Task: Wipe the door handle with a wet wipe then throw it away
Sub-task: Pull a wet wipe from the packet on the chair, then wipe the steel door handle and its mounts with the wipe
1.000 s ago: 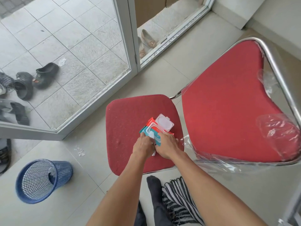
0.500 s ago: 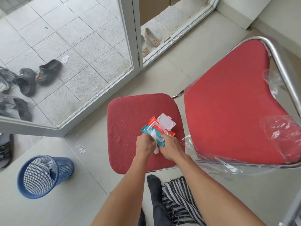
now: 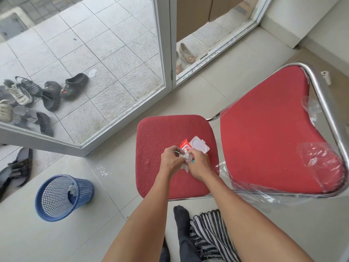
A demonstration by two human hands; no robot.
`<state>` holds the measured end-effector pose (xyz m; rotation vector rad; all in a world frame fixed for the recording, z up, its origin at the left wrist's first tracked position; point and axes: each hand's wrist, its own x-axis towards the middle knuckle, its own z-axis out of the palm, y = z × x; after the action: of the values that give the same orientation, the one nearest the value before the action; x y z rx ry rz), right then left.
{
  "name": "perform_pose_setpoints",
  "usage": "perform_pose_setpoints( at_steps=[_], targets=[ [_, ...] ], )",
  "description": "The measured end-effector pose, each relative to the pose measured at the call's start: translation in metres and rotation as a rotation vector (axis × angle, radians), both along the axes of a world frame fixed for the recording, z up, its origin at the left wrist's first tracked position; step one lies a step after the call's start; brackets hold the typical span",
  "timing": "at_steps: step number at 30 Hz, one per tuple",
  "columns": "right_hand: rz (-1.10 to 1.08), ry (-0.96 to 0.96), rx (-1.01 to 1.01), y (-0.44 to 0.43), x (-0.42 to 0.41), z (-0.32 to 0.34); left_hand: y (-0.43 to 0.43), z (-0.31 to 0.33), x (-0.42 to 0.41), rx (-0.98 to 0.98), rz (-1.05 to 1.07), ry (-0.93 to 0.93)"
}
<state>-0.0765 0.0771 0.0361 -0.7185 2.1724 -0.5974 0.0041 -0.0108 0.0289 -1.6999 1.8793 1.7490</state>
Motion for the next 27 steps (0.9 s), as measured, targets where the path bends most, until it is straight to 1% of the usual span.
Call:
perform_pose_setpoints(
  at_steps=[6,10,17,21,23,27],
  targets=[
    [-0.008,0.089,0.000,-0.016,-0.002,0.027,-0.018,0.032,0.011,-0.056,0.013,0.008],
    [-0.028,0.093,-0.023,-0.032,0.000,0.053,-0.030,0.058,0.017,-0.076,0.030,0.038],
    [0.047,0.075,-0.124,-0.075,0.018,0.113,-0.059,0.119,0.038,-0.175,0.083,0.054],
    [0.145,0.111,-0.172,-0.111,0.036,0.158,-0.088,0.168,0.062,-0.250,0.191,0.080],
    [0.152,0.111,-0.184,-0.123,0.041,0.174,-0.096,0.183,0.067,-0.275,0.214,0.090],
    [0.222,0.110,-0.271,-0.159,0.069,0.222,-0.122,0.233,0.099,-0.332,0.327,0.123]
  ],
)
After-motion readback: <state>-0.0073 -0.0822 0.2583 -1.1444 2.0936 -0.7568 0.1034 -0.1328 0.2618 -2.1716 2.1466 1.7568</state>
